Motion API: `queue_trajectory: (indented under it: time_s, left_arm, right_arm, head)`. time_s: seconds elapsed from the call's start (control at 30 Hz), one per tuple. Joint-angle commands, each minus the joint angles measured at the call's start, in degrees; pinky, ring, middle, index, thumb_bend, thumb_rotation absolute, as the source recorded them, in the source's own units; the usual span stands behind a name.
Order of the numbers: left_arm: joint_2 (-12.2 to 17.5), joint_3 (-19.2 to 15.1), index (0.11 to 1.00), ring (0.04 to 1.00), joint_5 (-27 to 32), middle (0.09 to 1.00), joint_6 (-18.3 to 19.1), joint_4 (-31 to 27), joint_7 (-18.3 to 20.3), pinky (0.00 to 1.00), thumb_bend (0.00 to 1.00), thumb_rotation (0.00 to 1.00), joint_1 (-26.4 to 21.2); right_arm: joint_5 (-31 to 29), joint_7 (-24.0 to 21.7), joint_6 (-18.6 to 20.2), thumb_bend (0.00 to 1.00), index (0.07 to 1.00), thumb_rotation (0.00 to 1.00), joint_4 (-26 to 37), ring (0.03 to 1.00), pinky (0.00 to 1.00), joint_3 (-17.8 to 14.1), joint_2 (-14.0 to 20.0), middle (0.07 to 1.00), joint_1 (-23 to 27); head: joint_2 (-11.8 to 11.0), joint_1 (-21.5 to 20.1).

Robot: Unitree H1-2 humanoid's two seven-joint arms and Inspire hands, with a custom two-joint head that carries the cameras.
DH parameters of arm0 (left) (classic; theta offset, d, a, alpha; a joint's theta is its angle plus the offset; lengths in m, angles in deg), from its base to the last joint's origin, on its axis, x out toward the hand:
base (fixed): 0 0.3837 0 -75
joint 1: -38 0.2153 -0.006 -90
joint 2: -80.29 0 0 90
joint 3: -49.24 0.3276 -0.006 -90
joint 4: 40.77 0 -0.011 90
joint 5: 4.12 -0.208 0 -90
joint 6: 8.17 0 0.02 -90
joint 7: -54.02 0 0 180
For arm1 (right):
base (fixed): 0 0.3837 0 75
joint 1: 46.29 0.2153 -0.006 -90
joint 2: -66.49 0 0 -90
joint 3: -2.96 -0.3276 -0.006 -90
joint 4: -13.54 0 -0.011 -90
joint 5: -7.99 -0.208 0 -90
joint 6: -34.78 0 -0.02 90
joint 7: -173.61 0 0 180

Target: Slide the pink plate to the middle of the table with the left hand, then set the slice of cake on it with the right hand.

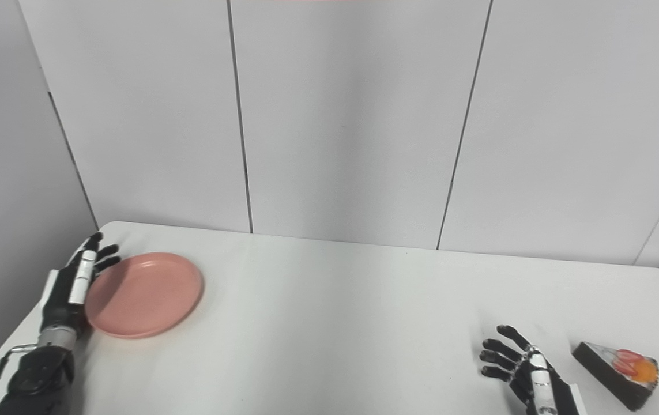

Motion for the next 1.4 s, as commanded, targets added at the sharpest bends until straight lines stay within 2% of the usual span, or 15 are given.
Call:
queue_trajectory:
  time_s: [0.0, 0.07, 0.13, 0.23, 0.47, 0.63, 0.8, 1.07, 1.27, 1.37]
  left_arm:
    - [0.4, 0.6, 0.876, 0.816, -0.1, 0.832, -0.9, -1.9, 1.2, 0.74, 0.77, 0.94, -2.0]
    - [-0.5, 1.2, 0.886, 0.831, 0.1, 0.846, -0.9, -2.7, 2.4, 0.76, 0.74, 0.95, -2.0]
    - [-1.3, 1.9, 0.889, 0.827, -0.8, 0.849, -0.9, -3.6, 1.7, 0.76, 0.71, 0.98, -1.9]
    - [-2.3, 2.6, 0.893, 0.818, -1.2, 0.834, -0.4, -4.2, 0.7, 0.76, 0.71, 0.99, -1.8]
    - [-4.6, 3.8, 0.904, 0.832, -1.1, 0.841, -0.3, -4.0, 1.4, 0.78, 0.74, 0.96, -2.3]
    - [-5.6, 4.7, 0.909, 0.858, -0.9, 0.861, -0.8, -2.7, 3.2, 0.81, 0.67, 0.98, -2.8]
    - [-7.1, 5.7, 0.906, 0.852, -1.8, 0.858, -0.6, -2.7, 2.2, 0.8, 0.71, 0.98, -2.9]
    - [-10.9, 7.7, 0.912, 0.833, -3.6, 0.846, 4.8, -9.8, 0.9, 0.77, 0.66, 1.0, -1.0]
    - [-12.9, 8.9, 0.918, 0.844, -3.6, 0.852, 6.6, -11.0, 2.1, 0.82, 0.67, 1.0, -0.4]
    - [-13.8, 9.1, 0.922, 0.852, -2.8, 0.859, 7.0, -10.8, 3.1, 0.83, 0.65, 1.0, -0.4]
  right_arm:
    - [-0.1, 0.1, 1.2, 0.77, 0.763, 0.96, -3.9, 0.676, 0.63, 1.0, -2.2, 0.691, -5.1]
    - [-0.2, 0.1, 1.3, 0.78, 0.762, 0.95, -3.9, 0.675, 0.63, 1.0, -2.3, 0.689, -5.1]
    - [-0.3, 0.0, 1.3, 0.78, 0.763, 0.95, -3.9, 0.675, 0.63, 1.1, -2.4, 0.69, -5.1]
    - [-0.3, 0.0, 1.5, 0.78, 0.762, 0.94, -3.8, 0.676, 0.63, 1.1, -2.4, 0.691, -5.1]
    - [-0.3, 0.5, 2.6, 0.77, 0.763, 0.94, -2.7, 0.677, 0.63, 1.3, -2.7, 0.693, -5.4]
    - [-0.1, 0.7, 3.1, 0.77, 0.758, 0.94, -2.5, 0.672, 0.62, 1.4, -2.9, 0.687, -5.3]
    - [0.2, 0.7, 3.5, 0.77, 0.762, 0.94, -1.8, 0.673, 0.62, 1.7, -3.1, 0.689, -5.5]
    - [0.8, 1.4, 4.8, 0.77, 0.756, 0.94, -0.5, 0.668, 0.62, 2.0, -3.8, 0.684, -5.8]
    - [1.1, 1.7, 5.4, 0.75, 0.746, 0.95, 0.4, 0.667, 0.62, 2.5, -4.1, 0.683, -5.9]
    - [1.5, 2.1, 5.8, 0.74, 0.75, 0.95, 1.0, 0.666, 0.62, 2.8, -4.5, 0.684, -5.9]
  head:
    - [0.1, -0.1]
    - [0.1, -0.2]
    - [0.1, -0.2]
    - [0.1, -0.3]
    - [0.4, -0.8]
    - [0.5, -1.0]
    - [0.8, -1.9]
    - [1.2, -2.8]
    - [1.5, -4.0]
    - [1.8, -5.9]
